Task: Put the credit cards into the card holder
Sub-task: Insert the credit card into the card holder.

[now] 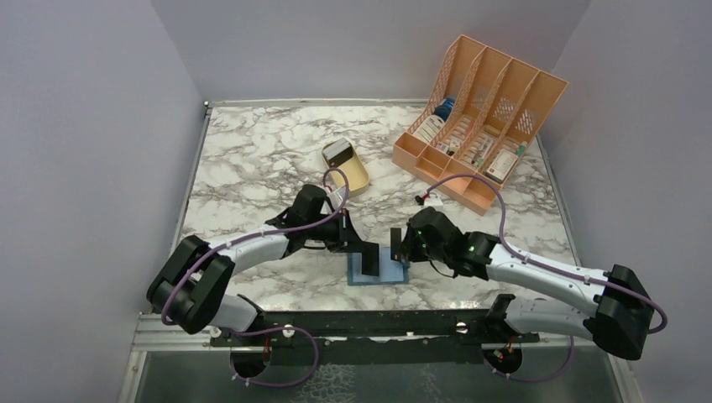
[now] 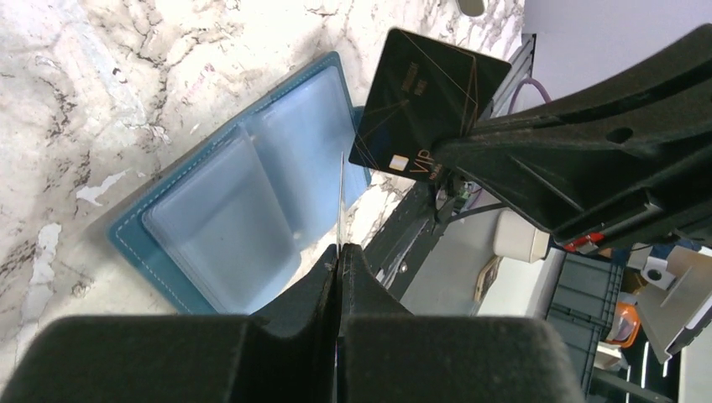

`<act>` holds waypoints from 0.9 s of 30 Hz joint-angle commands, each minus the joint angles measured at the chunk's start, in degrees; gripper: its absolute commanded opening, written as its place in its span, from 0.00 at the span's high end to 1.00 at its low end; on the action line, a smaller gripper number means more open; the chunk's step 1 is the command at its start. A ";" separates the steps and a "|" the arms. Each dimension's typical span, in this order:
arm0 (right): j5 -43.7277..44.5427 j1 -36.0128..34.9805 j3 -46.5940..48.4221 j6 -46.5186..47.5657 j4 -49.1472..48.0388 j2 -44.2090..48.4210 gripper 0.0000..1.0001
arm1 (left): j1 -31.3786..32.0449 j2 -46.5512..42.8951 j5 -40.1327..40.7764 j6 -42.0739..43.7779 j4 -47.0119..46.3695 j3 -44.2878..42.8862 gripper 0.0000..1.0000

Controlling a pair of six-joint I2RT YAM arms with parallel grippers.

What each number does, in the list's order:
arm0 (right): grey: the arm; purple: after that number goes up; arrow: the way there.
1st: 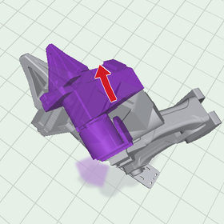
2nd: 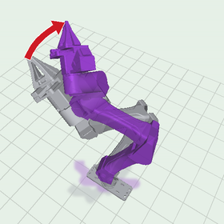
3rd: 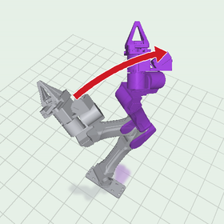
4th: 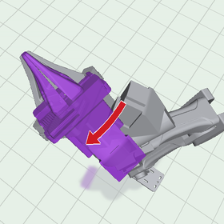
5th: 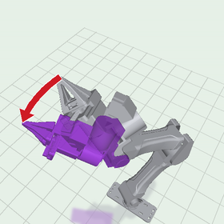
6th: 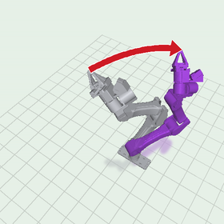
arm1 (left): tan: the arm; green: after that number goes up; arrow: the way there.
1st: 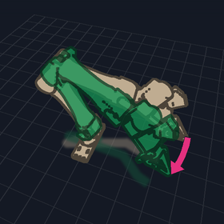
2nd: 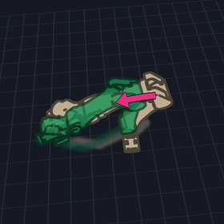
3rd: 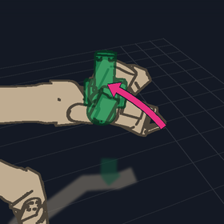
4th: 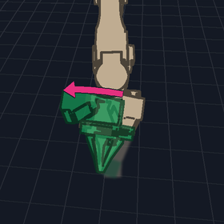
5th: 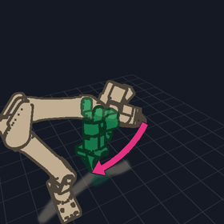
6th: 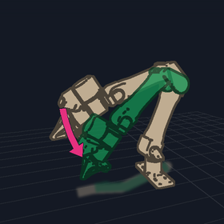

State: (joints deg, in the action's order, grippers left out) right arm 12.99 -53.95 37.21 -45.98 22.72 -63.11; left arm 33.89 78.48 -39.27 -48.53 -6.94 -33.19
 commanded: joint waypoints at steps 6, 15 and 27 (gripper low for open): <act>0.26 0.96 -2.24 1.13 0.57 -0.62 0.99 | 0.47 6.00 1.87 -1.81 -7.28 1.60 1.00; -0.85 1.04 -5.47 -0.18 0.43 0.61 0.99 | 0.41 9.50 2.80 -0.44 -7.39 2.07 1.00; -0.72 1.09 -5.40 -0.70 1.38 1.94 0.99 | 0.46 11.49 0.68 -1.08 -8.88 2.61 1.00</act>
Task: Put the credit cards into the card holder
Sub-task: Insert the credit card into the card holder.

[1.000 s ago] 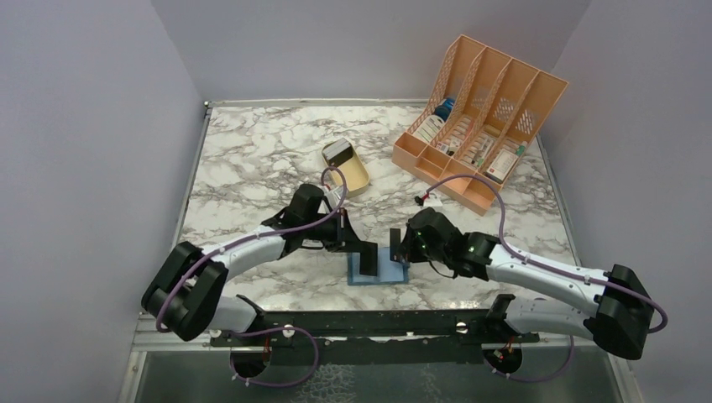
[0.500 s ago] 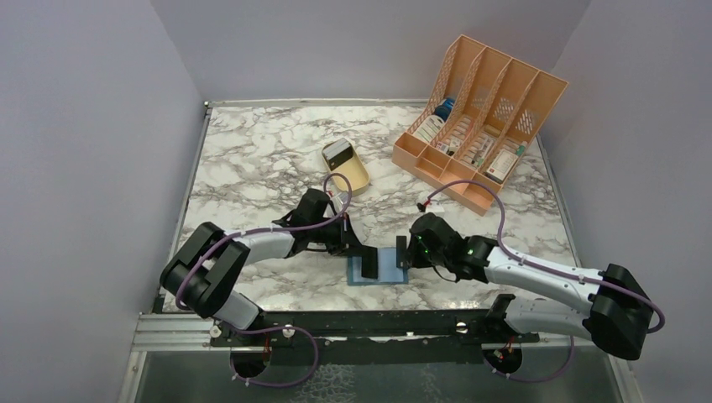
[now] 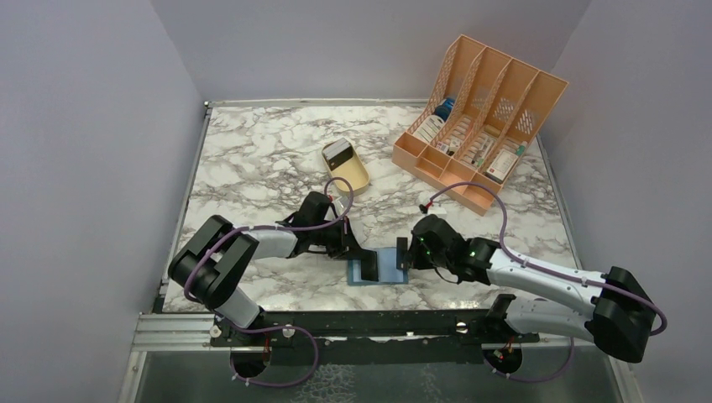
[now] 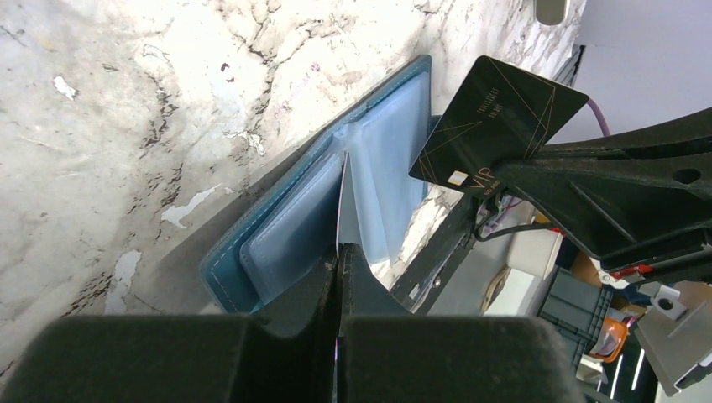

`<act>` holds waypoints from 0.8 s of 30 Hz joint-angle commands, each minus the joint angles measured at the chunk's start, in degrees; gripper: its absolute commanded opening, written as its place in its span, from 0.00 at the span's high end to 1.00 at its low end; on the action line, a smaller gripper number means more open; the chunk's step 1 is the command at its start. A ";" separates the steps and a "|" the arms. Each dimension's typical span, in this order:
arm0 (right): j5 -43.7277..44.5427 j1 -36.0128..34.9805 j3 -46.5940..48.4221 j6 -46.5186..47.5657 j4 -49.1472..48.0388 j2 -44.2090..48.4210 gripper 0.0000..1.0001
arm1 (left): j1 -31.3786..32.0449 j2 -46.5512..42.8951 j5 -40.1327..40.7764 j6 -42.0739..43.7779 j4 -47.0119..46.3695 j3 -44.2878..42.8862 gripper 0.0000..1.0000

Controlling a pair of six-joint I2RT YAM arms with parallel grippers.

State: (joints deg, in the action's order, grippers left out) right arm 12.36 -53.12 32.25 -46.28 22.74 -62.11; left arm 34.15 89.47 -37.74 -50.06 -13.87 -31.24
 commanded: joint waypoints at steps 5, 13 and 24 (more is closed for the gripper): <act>-0.64 0.20 1.54 0.40 2.71 1.78 0.99 | 0.19 0.91 -1.80 0.41 -2.16 0.47 1.00; -4.16 0.20 2.91 1.85 -0.81 5.01 0.99 | 0.17 1.19 -2.71 -0.11 -2.24 -0.67 1.00; -0.91 0.17 0.81 2.01 -0.77 -0.31 0.99 | 0.14 1.48 -3.54 -0.45 -2.48 -0.67 1.00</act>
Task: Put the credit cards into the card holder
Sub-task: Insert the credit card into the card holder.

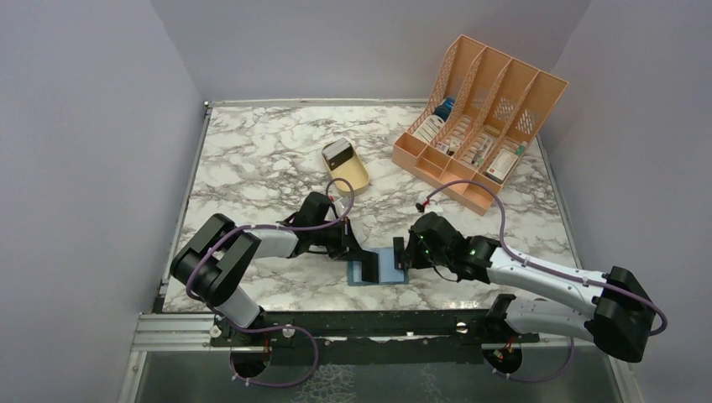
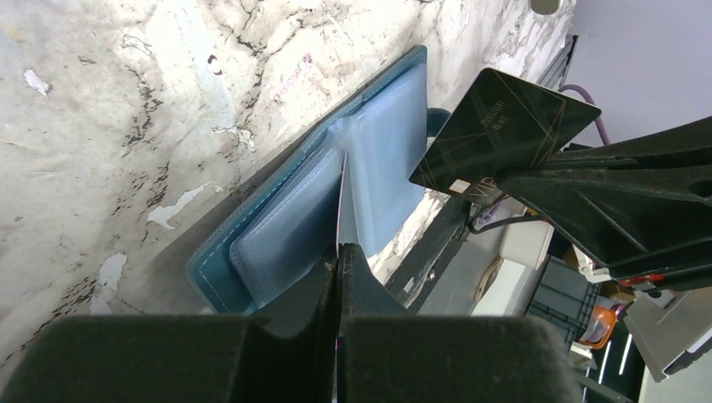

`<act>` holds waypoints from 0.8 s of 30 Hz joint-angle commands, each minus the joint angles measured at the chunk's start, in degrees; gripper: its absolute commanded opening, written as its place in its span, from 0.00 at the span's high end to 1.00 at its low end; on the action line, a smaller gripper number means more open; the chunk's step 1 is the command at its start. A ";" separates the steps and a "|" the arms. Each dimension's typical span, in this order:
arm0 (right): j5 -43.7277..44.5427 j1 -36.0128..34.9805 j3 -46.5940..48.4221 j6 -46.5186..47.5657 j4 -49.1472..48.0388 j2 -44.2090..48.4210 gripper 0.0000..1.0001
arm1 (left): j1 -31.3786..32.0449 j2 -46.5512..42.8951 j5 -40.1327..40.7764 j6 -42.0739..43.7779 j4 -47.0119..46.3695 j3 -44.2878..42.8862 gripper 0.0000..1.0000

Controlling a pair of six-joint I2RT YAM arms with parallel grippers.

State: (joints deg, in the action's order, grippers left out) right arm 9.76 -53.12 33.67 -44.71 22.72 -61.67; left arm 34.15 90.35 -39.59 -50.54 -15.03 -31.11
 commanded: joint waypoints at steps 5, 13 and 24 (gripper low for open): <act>1.93 0.21 -1.13 0.26 0.22 0.37 0.99 | 0.21 -0.69 -1.88 -0.43 -1.32 -1.08 1.00; 1.97 0.21 -1.42 0.23 0.20 0.75 0.99 | 0.11 -3.03 -2.20 -1.57 -1.35 -1.40 1.00; 1.53 0.17 -1.80 0.06 -0.01 1.01 0.99 | 0.15 0.38 -2.58 -0.83 -2.10 -1.85 1.00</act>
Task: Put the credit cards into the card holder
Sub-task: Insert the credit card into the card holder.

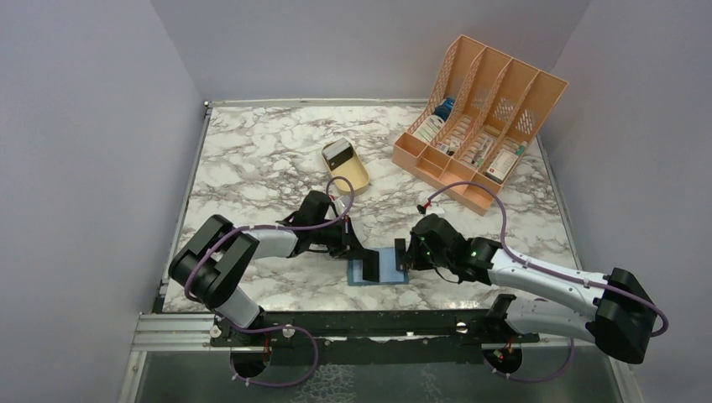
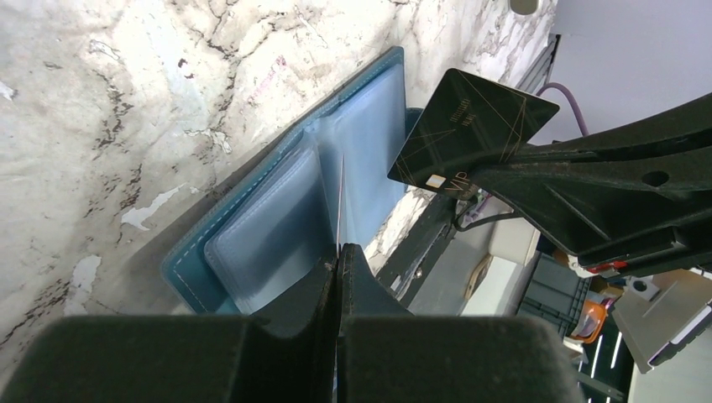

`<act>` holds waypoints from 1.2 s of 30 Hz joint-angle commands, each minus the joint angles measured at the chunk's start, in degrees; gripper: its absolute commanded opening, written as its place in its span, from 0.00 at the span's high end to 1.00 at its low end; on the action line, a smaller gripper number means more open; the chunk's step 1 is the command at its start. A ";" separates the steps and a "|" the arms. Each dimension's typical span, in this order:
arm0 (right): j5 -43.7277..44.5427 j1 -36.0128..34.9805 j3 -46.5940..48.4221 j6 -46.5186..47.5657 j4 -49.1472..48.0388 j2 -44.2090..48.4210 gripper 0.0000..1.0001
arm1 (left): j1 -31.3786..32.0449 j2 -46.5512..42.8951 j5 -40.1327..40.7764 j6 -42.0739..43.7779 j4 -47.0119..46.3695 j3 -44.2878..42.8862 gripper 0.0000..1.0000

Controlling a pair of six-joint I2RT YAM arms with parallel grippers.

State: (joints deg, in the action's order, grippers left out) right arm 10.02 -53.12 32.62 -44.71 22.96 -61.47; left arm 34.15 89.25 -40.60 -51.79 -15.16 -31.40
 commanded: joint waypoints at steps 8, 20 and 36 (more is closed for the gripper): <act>1.51 0.23 -1.08 -0.12 -0.29 1.02 0.99 | 0.16 3.37 -1.72 0.46 -2.49 -1.74 1.00; 0.98 0.21 -1.08 -0.36 -0.23 0.65 0.99 | 0.19 5.75 -3.50 1.69 -3.71 -3.30 1.00; 5.49 0.19 2.27 -2.57 7.10 2.54 0.99 | 0.21 4.57 -1.63 2.16 -3.65 -3.67 1.00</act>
State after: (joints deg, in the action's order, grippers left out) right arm 11.64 -53.12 32.73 -46.19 26.83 -60.20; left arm 34.15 94.63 -42.63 -50.61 -17.56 -33.93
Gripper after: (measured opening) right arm 0.011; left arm 0.010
